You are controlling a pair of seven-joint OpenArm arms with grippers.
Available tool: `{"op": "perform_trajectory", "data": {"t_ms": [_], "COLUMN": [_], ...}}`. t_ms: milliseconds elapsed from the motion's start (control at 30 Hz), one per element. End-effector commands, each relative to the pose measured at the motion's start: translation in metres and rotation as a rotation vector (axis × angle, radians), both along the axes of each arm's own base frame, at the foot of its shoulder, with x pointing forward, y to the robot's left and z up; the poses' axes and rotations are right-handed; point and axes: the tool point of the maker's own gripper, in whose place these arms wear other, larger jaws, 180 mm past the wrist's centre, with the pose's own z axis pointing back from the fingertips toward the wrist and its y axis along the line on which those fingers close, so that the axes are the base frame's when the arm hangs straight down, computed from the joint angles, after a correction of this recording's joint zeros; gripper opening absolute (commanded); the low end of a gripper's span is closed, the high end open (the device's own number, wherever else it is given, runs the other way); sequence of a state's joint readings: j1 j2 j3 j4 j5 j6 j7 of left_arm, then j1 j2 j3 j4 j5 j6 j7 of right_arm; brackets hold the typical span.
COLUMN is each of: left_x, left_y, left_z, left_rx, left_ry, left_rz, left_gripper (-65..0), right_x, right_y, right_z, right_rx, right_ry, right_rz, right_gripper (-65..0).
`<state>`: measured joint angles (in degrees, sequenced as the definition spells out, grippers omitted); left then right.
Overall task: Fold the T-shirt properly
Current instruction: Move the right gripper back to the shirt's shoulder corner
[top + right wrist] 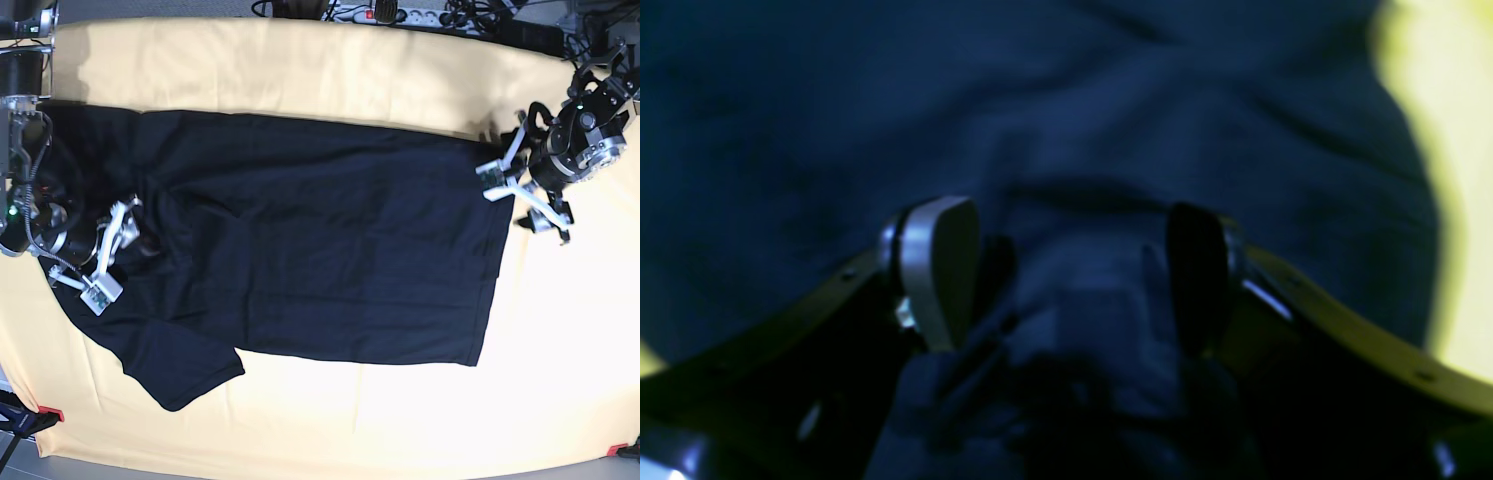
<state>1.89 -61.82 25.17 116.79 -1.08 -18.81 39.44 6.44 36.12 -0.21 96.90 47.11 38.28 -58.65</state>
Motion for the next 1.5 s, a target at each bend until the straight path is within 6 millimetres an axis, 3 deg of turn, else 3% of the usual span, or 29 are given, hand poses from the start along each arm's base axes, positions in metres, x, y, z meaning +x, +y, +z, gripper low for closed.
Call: {"op": "perform_trajectory", "data": {"t_ms": [0,233,367,467,567,867,1067,1267,1467], "left_x": [0.001,-0.06,-0.086,-0.093,-0.091,-0.065,-0.057,-0.043,-0.019], "left_y": [-0.001,-0.04,-0.037,-0.029,-0.024,-0.009,0.0,0.014,0.008], "left_z": [0.01,0.012,0.006,-0.002,-0.005,0.003,-0.008,-0.018,-0.003], "left_rx": [0.012,-0.036,0.008,0.054,0.071,0.152,0.155,0.146,0.092], "left_ry": [-0.004,0.173,0.226,0.214,0.159,-0.005,-0.022,-0.052,-0.099], "left_rz": [-0.04,-0.245,-0.28,-0.273,-0.23,-0.19,-0.229,-0.239,-0.201], "left_gripper": [-22.2,-22.2,-22.2,-22.2,-22.2,-22.2,-22.2,-22.2,-22.2], "right_x": [0.0,-0.065,-0.099,-0.122,-0.141,-0.173,-0.191,-0.199,-0.197], "right_y": [-0.003,0.008,-0.001,-0.002,0.001,0.004,0.005,0.011,0.013], "right_z": [0.018,0.018,0.003,-0.009,-0.016,-0.022,-0.03,-0.035,-0.034], "right_rx": [-0.015,-0.082,-0.153,-0.15,-0.108,-0.044,0.018,0.062,0.072], "right_ry": [-0.029,0.112,0.193,0.257,0.301,0.326,0.353,0.364,0.355], "right_rz": [0.041,0.212,0.252,0.261,0.252,0.184,0.113,0.077,0.073], "right_gripper": [-22.6,-23.2,-23.2,-23.2,-23.2,-23.2,-23.2,-23.2,-23.2]}}
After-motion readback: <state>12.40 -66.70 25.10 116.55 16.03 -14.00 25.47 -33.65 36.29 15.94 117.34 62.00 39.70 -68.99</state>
